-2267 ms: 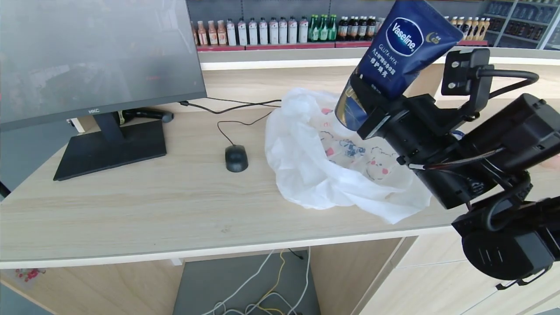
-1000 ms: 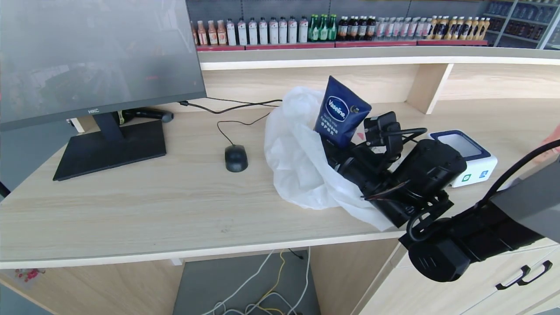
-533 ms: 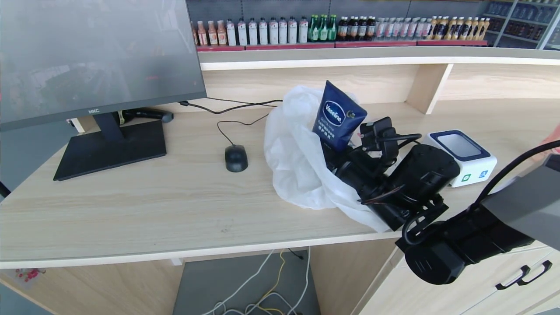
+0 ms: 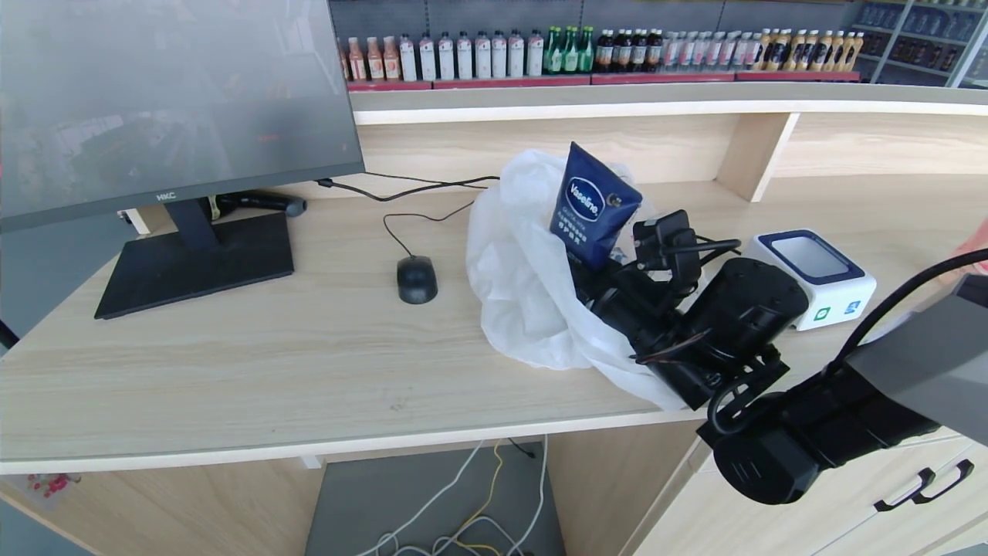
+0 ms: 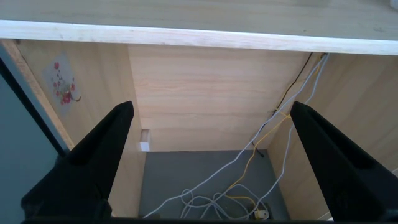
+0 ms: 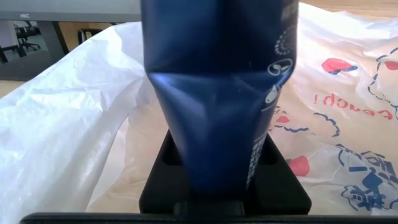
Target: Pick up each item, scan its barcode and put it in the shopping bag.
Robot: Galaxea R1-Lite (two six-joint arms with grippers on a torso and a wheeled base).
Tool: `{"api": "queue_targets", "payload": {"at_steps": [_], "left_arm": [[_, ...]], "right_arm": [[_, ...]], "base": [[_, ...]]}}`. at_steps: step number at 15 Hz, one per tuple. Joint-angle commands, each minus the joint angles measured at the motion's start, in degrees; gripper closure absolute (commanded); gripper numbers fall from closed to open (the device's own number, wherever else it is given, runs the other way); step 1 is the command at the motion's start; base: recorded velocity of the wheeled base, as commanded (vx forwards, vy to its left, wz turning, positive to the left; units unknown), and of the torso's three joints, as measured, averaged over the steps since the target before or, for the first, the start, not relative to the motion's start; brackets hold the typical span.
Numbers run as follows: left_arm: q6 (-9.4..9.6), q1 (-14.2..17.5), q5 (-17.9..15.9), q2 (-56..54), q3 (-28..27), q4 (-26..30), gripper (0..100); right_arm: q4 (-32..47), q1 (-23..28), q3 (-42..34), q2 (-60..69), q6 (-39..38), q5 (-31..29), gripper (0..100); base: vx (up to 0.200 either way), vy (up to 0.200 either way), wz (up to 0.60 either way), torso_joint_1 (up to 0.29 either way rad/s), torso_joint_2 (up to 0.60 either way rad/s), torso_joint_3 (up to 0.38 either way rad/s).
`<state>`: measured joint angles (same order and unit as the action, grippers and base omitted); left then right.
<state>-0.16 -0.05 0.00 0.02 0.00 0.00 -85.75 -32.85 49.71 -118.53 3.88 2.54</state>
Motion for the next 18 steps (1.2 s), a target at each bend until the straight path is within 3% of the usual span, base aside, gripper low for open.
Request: {"api": "queue_targets", "payload": {"at_steps": [1,5,6,18], "left_arm": [[-0.02,0.0,0.0,0.0,0.0,0.0,0],[-0.02,0.0,0.0,0.0,0.0,0.0,0],[-0.02,0.0,0.0,0.0,0.0,0.0,0],[-0.11,0.0,0.0,0.0,0.0,0.0,0]], "right_arm": [[0.1,0.0,0.1,0.0,0.1,0.0,100],[0.1,0.0,0.4,0.1,0.1,0.0,100],[0.1,0.0,0.4,0.1,0.1,0.1,0],[0.1,0.0,-0.1,1.5,-0.3,-0.3,0]], "base": [[0.0,0.0,0.0,0.0,0.0,0.0],[0.0,0.0,0.0,0.0,0.0,0.0],[0.0,0.0,0.0,0.0,0.0,0.0],[0.0,0.0,0.0,0.0,0.0,0.0]]}}
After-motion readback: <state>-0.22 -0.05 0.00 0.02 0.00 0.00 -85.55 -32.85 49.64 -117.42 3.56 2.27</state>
